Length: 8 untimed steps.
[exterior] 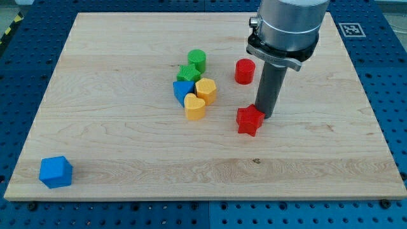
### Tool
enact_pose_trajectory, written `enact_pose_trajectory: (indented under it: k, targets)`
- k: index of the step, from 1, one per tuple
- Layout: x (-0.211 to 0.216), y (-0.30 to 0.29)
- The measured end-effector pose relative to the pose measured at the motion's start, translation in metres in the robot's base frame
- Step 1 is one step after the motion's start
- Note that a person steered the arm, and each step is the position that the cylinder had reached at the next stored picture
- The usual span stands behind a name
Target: Push the red star to the bottom center
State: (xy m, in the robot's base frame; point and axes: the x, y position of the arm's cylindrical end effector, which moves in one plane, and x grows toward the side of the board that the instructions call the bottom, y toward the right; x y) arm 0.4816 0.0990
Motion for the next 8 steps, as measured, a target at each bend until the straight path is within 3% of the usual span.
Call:
enact_pose_trajectory:
  k: [8]
  targets:
    - [0.021,-0.031]
